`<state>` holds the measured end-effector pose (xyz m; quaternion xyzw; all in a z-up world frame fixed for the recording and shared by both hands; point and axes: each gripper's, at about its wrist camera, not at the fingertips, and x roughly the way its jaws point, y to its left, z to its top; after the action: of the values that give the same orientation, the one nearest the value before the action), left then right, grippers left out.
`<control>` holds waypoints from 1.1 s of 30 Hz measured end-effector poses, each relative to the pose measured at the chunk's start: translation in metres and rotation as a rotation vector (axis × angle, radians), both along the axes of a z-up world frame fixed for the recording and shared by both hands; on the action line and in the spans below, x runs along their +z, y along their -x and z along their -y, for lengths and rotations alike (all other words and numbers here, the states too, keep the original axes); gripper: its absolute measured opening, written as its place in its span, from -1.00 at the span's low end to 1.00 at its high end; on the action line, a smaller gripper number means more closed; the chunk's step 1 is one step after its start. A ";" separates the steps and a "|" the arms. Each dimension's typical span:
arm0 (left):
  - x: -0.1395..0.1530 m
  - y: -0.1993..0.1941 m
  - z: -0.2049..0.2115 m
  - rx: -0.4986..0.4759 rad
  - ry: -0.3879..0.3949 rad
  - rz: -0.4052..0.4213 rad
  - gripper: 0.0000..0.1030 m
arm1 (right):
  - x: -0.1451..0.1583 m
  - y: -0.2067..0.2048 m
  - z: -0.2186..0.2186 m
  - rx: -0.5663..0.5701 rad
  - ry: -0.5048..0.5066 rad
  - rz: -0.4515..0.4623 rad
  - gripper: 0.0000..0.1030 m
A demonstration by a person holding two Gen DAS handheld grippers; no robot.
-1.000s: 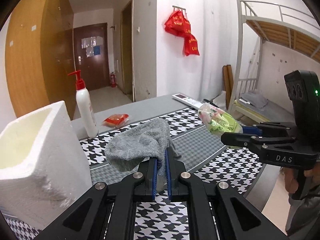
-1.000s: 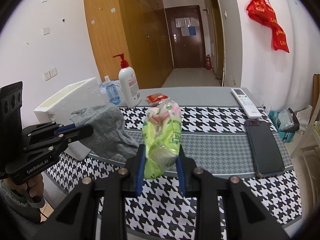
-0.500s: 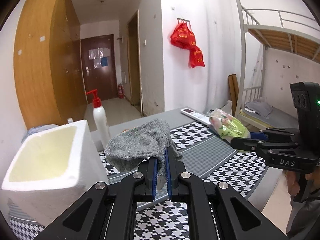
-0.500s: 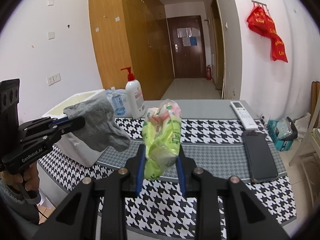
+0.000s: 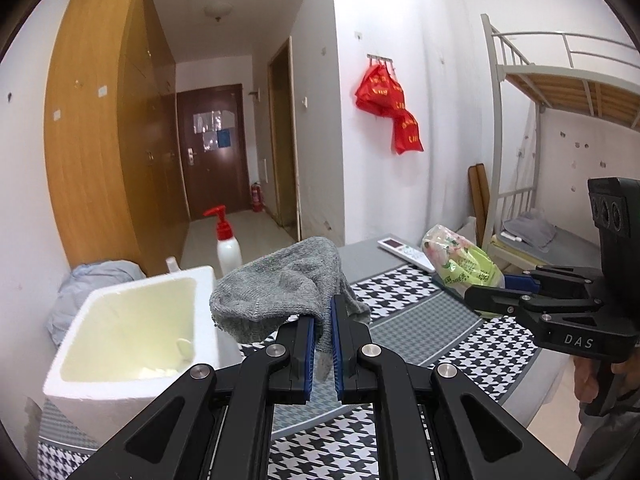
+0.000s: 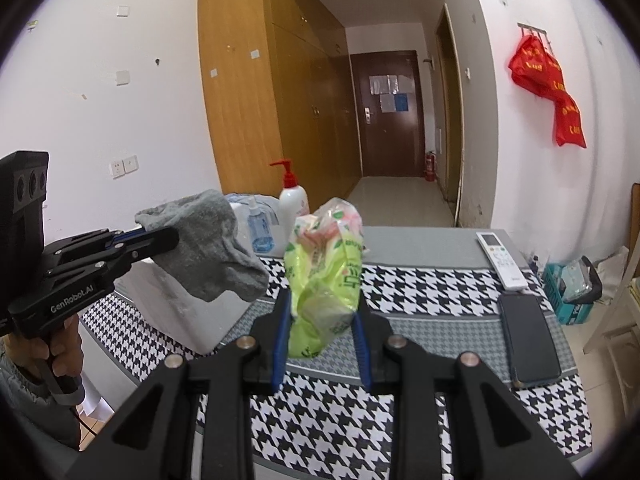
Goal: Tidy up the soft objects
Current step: 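Lift the sock with the left gripper and carry it over the foam box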
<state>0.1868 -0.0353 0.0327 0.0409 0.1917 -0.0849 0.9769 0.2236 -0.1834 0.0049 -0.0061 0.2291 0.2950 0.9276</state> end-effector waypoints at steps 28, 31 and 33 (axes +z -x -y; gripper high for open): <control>0.039 0.023 -0.059 0.136 -0.007 0.124 -0.84 | 0.024 0.008 -0.064 0.118 -0.031 0.082 -0.36; 0.040 0.024 -0.066 0.157 -0.003 0.130 -0.84 | 0.025 0.008 -0.071 0.138 -0.029 0.089 -0.36; 0.041 0.026 -0.070 0.173 -0.006 0.139 -0.84 | 0.027 0.009 -0.075 0.154 -0.030 0.094 -0.36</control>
<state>0.1607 0.0351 0.0734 0.0331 0.1267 0.0035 0.9914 0.2145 -0.1082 0.0321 -0.0234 0.1798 0.3683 0.9119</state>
